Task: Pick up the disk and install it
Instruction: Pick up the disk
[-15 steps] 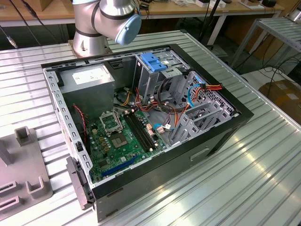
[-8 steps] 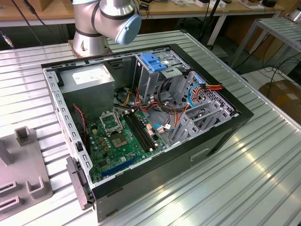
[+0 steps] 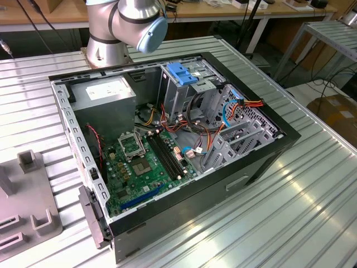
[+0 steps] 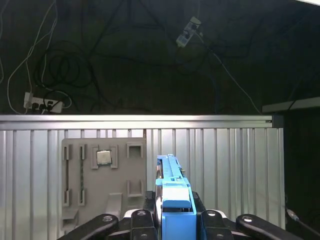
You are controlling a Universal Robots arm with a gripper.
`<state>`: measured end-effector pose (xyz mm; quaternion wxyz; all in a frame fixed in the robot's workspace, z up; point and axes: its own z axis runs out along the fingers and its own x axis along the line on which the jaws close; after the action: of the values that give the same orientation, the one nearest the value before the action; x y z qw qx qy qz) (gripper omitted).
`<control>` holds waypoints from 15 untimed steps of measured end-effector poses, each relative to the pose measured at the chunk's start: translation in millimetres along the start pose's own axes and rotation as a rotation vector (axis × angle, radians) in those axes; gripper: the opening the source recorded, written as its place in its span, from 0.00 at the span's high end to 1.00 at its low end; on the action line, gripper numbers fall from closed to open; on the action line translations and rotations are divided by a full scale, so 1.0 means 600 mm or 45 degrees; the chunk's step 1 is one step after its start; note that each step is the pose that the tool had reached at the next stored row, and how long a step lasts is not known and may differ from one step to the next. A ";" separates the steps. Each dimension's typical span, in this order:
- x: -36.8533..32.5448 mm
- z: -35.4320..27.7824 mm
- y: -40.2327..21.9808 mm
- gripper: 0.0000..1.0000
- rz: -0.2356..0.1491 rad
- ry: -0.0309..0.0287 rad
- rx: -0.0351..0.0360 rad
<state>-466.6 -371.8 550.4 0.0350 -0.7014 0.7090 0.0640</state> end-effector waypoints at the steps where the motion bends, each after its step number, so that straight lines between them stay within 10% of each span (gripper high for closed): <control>1: 0.000 -0.001 0.000 0.63 0.000 -0.0011 -0.0006; 5: 0.000 -0.001 0.000 0.63 0.000 0.0046 -0.0003; 8: 0.000 0.000 -0.001 0.63 0.003 0.0668 0.0006; 9: 0.001 0.000 -0.002 0.63 0.003 0.0724 0.0006; 15: 0.002 0.003 -0.026 0.63 0.003 0.0733 0.0007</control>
<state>-451.2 -372.7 548.0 0.0147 -0.7021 0.7106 0.0436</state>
